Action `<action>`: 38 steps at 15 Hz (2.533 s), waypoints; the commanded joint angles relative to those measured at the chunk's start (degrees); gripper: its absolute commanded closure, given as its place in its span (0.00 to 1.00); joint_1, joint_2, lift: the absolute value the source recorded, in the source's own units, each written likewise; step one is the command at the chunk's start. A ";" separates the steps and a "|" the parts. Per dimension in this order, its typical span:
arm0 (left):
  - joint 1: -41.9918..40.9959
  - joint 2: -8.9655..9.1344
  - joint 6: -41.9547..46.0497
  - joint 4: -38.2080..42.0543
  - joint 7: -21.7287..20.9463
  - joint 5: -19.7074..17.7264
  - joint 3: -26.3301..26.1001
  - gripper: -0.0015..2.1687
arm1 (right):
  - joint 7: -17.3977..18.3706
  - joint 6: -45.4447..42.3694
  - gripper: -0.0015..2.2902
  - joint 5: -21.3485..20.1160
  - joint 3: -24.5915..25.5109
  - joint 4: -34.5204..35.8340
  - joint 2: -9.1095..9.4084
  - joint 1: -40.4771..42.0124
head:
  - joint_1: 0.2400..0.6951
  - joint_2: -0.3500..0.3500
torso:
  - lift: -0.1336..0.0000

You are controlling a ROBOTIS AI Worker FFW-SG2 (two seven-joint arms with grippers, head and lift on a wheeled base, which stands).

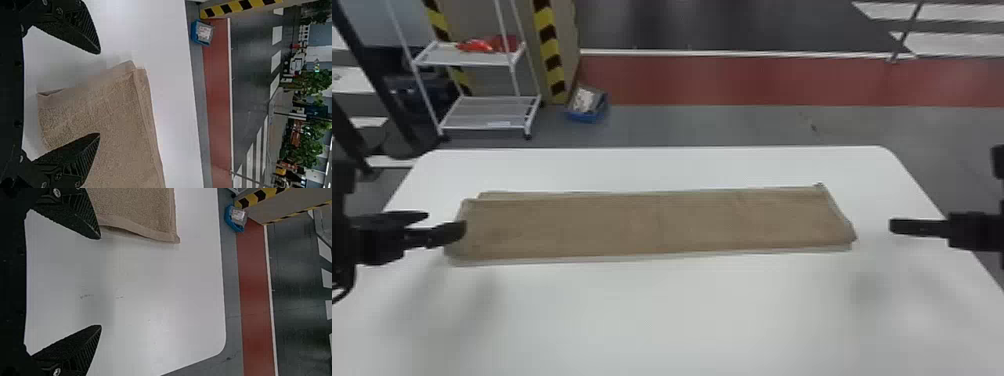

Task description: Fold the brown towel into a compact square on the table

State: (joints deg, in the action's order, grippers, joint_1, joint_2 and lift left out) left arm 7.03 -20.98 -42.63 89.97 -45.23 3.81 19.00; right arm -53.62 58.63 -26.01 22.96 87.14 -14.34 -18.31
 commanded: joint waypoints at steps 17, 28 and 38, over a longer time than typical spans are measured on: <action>4.57 0.94 -9.19 -5.07 -1.00 1.90 -4.32 0.88 | -0.26 -1.02 0.03 0.87 1.48 0.13 -0.69 0.03 | 1.00 0.41 | 0.08; -0.62 -8.64 -5.32 -1.99 -13.13 -1.53 2.80 0.99 | -0.08 -1.02 0.03 1.84 2.18 0.13 -0.87 1.00 | 1.00 0.44 | 0.08; -1.23 -8.46 -20.62 10.75 -13.40 -5.66 6.57 0.99 | 0.09 -1.19 0.03 1.67 2.18 0.31 -0.17 1.26 | 1.00 0.58 | 0.08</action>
State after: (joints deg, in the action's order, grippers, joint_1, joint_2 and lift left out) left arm 5.82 -31.87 -56.18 95.11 -58.63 -1.10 25.70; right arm -53.54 57.42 -24.33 25.13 87.28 -14.55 -17.12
